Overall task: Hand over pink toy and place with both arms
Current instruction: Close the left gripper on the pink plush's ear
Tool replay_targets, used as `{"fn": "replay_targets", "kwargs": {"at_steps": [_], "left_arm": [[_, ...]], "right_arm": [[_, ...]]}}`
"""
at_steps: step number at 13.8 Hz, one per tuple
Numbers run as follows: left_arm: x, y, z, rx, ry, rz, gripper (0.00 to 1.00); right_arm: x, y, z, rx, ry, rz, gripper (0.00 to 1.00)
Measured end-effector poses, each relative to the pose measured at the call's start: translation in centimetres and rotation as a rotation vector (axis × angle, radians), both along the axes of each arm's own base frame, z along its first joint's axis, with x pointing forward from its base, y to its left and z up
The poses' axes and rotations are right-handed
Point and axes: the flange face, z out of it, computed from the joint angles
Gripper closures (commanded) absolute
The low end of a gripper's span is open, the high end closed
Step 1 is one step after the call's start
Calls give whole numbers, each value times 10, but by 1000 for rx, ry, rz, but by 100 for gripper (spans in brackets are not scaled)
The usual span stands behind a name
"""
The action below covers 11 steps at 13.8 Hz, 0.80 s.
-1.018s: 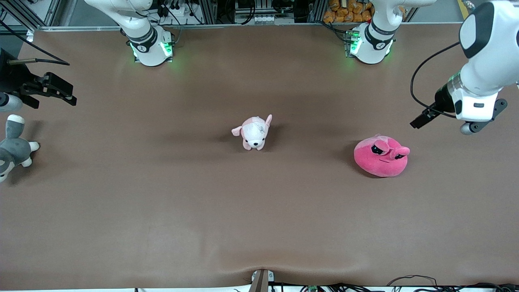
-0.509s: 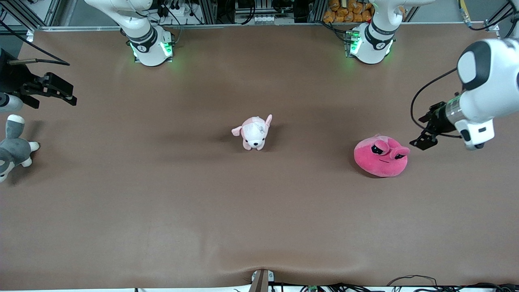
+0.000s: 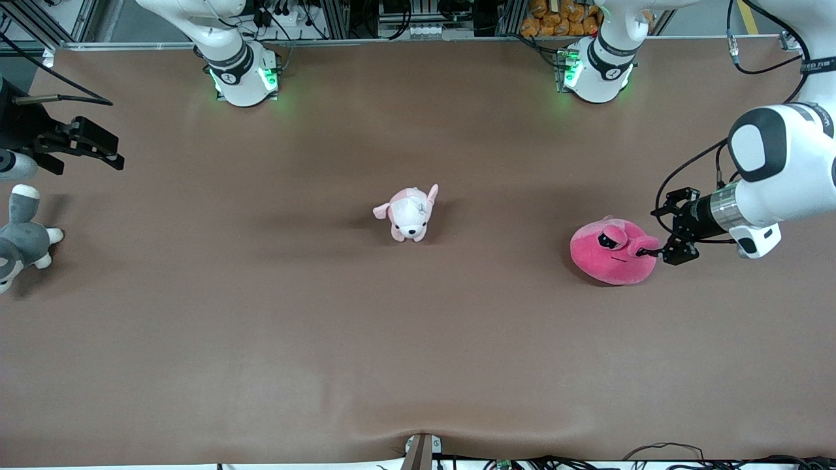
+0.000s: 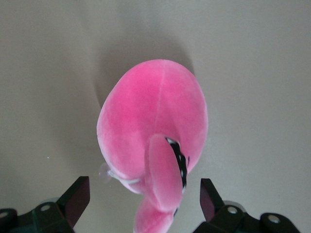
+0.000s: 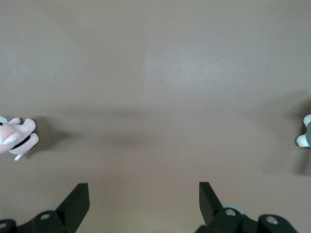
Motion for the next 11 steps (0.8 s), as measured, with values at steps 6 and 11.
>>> {"fn": "replay_targets", "kwargs": {"at_steps": [6, 11], "left_arm": [[8, -3, -19, -52, 23, 41, 100], [11, -12, -14, -55, 15, 24, 100]], "right_arm": [[1, -1, 1, 0, -6, -2, 0], [1, -6, 1, 1, -6, -12, 0]]}}
